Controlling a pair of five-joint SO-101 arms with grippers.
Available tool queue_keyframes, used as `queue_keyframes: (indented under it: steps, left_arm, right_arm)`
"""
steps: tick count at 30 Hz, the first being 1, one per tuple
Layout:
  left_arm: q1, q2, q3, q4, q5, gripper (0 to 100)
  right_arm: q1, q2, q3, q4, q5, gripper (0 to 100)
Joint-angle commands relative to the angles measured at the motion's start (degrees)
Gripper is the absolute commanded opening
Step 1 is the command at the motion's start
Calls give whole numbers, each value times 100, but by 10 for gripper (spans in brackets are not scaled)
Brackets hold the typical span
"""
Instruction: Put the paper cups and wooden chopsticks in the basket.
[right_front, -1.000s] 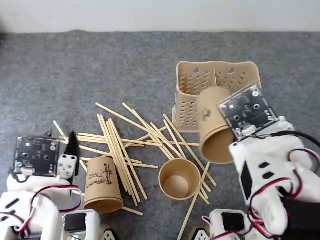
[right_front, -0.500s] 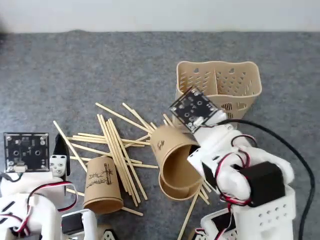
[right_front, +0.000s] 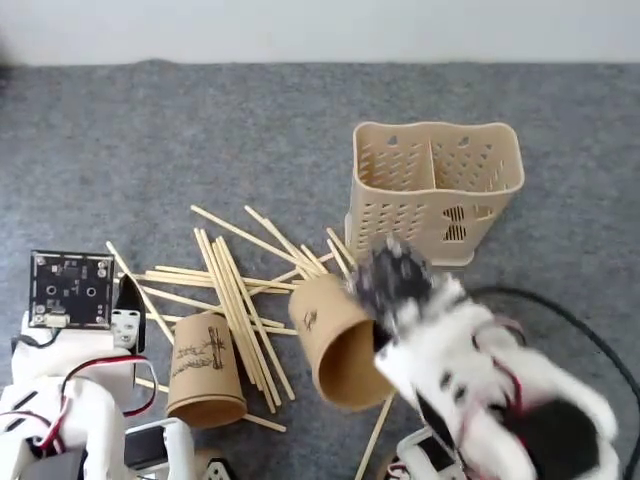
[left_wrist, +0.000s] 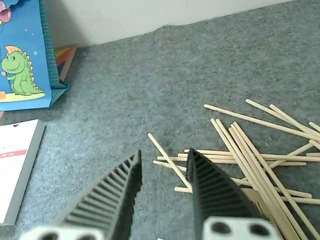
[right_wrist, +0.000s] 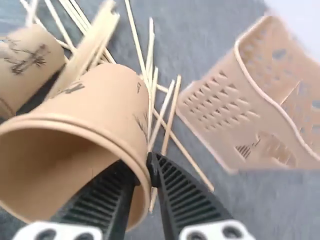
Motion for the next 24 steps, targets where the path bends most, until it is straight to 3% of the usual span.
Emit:
queue_keyframes:
  steps: [1, 6, 14, 24]
  left_arm:
    - [-26, -18, -13, -26, -53, 148]
    - [-26, -18, -13, 0, -53, 148]
    - [-26, -18, -13, 18, -53, 148]
    - [-26, -18, -4, 9, -53, 148]
  right_arm:
    - [-286, -541, 387, 251, -62, 9]
    - [303, -848, 1336, 251, -26, 9]
    - [1727, -901, 1424, 251, 862, 9]
    - [1086, -848, 2101, 251, 862, 9]
